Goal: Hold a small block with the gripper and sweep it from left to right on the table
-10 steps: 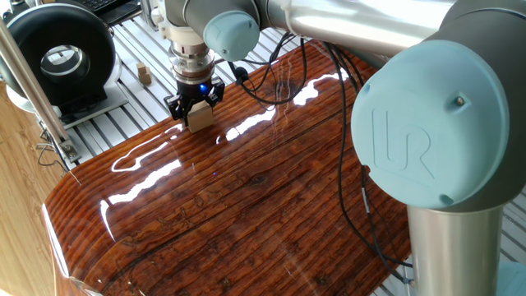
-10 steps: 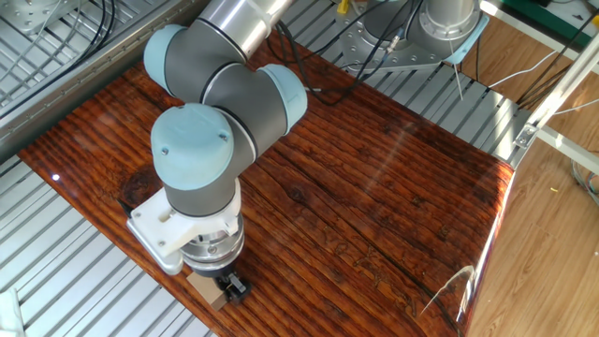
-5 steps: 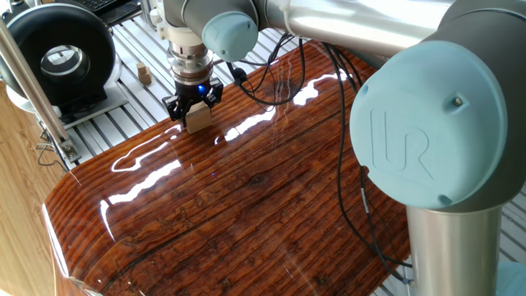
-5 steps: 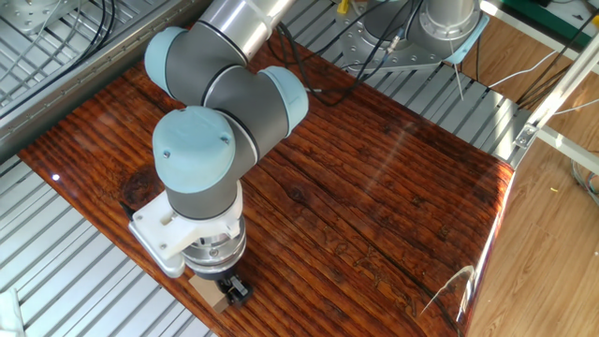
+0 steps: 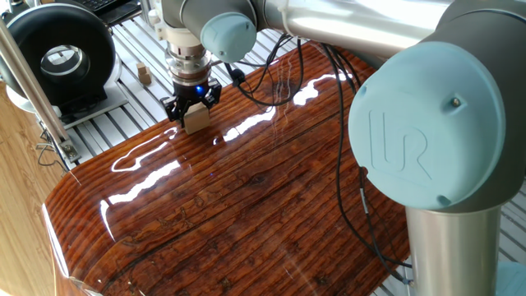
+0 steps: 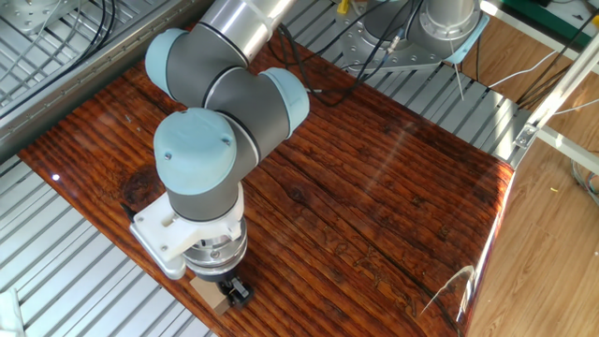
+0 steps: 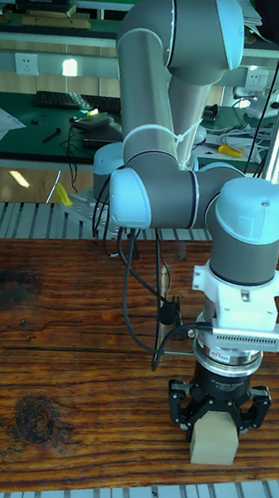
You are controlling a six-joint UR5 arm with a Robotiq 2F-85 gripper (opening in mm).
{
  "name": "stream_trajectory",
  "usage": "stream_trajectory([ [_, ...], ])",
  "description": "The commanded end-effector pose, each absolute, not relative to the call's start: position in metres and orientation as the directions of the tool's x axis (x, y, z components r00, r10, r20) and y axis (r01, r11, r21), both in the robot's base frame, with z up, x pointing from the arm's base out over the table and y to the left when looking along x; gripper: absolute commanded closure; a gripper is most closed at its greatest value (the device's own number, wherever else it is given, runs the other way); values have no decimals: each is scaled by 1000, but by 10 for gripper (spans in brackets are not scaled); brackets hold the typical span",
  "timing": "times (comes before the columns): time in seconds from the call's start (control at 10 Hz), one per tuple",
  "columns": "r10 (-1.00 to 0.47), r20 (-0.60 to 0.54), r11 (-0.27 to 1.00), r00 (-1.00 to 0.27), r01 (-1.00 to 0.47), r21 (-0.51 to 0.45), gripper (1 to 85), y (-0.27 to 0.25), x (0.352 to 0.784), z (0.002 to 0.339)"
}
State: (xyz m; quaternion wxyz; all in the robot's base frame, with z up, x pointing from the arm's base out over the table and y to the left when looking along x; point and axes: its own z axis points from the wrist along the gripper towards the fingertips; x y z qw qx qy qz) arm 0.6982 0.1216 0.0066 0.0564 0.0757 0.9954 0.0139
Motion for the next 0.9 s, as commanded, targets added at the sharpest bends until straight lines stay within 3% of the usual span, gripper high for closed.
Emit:
stream_trajectory([
  [0.0, 164, -108, 986, -980, 159, 54, 847, 126, 699, 8],
  [0.8, 174, -109, 983, -979, 166, 74, 847, 132, 701, 9],
])
